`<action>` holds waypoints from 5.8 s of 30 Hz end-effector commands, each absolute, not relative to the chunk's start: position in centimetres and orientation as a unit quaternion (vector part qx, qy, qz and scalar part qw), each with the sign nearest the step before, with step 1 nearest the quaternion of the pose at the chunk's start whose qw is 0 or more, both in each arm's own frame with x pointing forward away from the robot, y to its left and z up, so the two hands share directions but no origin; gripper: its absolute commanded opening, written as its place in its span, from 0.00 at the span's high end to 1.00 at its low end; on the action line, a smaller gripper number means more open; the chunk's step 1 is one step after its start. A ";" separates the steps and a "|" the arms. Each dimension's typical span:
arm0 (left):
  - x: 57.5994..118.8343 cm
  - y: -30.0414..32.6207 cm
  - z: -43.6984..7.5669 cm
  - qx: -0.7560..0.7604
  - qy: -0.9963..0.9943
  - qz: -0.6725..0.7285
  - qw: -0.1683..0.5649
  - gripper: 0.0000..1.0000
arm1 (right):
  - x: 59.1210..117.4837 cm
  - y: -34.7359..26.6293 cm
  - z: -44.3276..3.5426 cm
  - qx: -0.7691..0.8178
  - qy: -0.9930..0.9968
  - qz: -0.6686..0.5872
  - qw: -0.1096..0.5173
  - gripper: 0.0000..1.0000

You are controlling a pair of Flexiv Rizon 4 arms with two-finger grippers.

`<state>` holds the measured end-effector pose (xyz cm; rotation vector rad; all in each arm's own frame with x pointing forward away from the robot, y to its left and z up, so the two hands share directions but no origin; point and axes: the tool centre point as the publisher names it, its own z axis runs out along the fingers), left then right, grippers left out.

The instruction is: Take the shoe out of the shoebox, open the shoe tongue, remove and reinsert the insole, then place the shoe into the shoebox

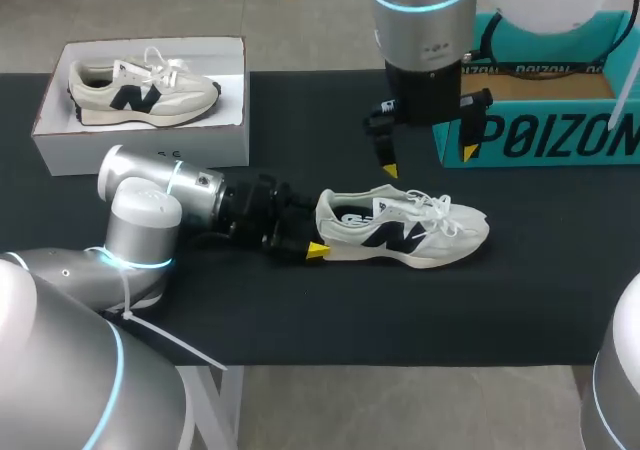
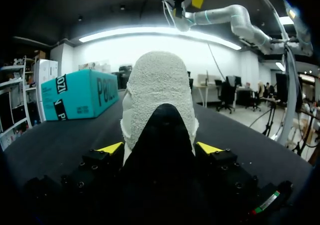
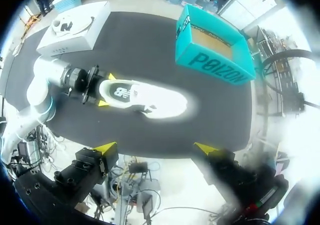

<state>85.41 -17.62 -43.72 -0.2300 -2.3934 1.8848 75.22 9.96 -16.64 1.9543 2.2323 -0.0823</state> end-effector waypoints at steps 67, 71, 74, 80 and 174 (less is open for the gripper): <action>85.7 -17.9 -44.2 -0.076 -0.782 0.617 0.044 1.00 | 84.5 13.4 -35.3 0.689 0.696 -0.109 0.169 0.00; 85.7 -17.9 -44.2 -0.076 -0.782 0.617 0.044 1.00 | 84.6 12.9 -35.9 0.690 0.694 -0.116 0.173 0.00; 85.7 -17.9 -44.2 -0.076 -0.782 0.617 0.044 1.00 | 84.9 12.5 -36.2 0.692 0.690 -0.119 0.176 0.00; 85.7 -17.9 -44.2 -0.076 -0.782 0.617 0.044 1.00 | 85.3 11.4 -36.6 0.697 0.684 -0.122 0.179 0.00; 85.7 -17.9 -44.2 -0.076 -0.782 0.617 0.044 1.00 | 84.1 1.1 -32.4 0.756 0.651 0.023 -0.058 0.23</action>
